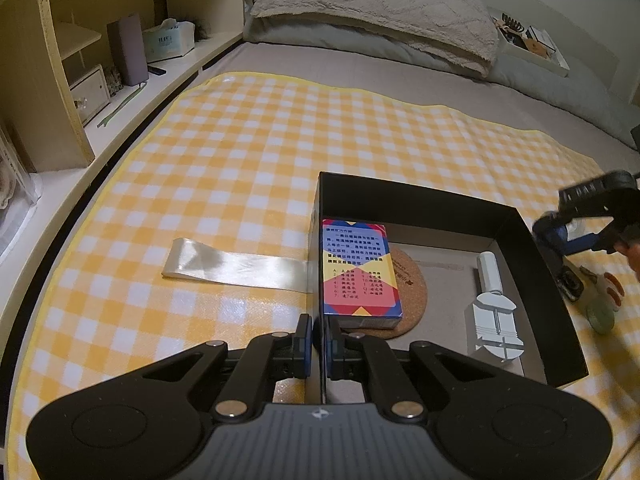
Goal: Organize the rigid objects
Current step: 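Move the right tool to the blue bottle and close on it, then lift the blue bottle upright and carry it into the black box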
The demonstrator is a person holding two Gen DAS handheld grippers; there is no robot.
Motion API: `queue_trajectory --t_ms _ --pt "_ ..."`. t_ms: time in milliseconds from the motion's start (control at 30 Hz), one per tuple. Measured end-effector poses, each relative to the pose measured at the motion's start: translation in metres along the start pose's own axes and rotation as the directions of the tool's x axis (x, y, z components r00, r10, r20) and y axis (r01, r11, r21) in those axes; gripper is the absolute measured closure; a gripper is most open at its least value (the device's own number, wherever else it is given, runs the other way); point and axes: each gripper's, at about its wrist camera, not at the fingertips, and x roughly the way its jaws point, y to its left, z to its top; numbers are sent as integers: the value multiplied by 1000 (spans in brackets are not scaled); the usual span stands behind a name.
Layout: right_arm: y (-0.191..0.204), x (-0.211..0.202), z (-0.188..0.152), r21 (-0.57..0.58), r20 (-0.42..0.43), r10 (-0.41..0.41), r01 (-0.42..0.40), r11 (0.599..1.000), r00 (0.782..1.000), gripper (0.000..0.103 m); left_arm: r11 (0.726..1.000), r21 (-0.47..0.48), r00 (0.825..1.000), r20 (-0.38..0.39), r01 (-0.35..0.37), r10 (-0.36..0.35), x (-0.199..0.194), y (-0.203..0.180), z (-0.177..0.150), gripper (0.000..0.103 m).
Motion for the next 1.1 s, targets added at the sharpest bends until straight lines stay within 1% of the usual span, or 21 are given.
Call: queue_trajectory --t_ms 33,100,167,233,300,367,400,467,533,600,667,733,800,833,900,967,1033,1100 --pt "5 -1 -3 -68 -35 2 -5 998 999 35 1000 1 1000 0 -1 1 0 0 0 97" --pt "12 -3 -9 -158 -80 1 -14 987 997 35 1000 3 1000 1 -3 3 0 0 0 97" --pt "15 -5 -13 -187 -86 -6 -10 982 996 35 1000 4 1000 2 -5 5 0 -1 0 97" --pt "12 -6 -14 -136 -75 -3 -7 991 997 35 1000 5 1000 2 -7 7 0 0 0 97" --pt "3 -6 -13 -18 -60 21 -22 1000 998 34 1000 6 1000 2 -9 9 0 -1 0 97" --pt "-6 -3 -7 74 -50 40 -36 997 998 36 1000 6 1000 1 -10 10 0 0 0 97" --pt "-9 -1 -7 90 -51 37 -33 995 998 37 1000 6 1000 1 -9 9 0 0 0 97" --pt "-8 1 -8 63 -48 12 -9 998 999 47 1000 5 1000 0 -7 7 0 0 1 97" --pt "-1 1 -11 0 -43 -8 8 1000 999 47 1000 5 1000 -1 -5 5 0 1 1 97" --pt "5 -1 -13 -23 -41 -19 18 1000 999 47 1000 5 1000 -2 -4 4 1 2 1 97" --pt "9 -10 -12 -24 -20 0 0 1000 1000 48 1000 4 1000 -2 -5 5 1 2 1 97" --pt "15 -22 -9 -21 15 52 -51 998 999 48 1000 5 1000 -2 -5 5 1 2 1 97" --pt "20 -37 -4 -17 50 131 -130 991 990 49 1000 5 1000 -1 -5 5 1 2 1 97" --pt "24 -44 -4 -21 70 162 -161 987 984 51 1000 6 1000 -1 -5 5 1 2 1 97" --pt "34 -55 -5 -65 85 170 -165 984 982 50 1000 2 1000 -4 -3 3 1 3 2 97" --pt "39 -63 -8 -84 94 175 -167 982 980 51 1000 4 1000 -4 -3 3 1 2 1 97" --pt "43 -67 -9 -108 113 164 -152 982 980 51 1000 5 1000 -4 -2 2 1 2 1 96" --pt "55 -72 -15 -156 157 142 -118 981 977 51 1000 4 1000 -4 -2 2 1 1 1 96"
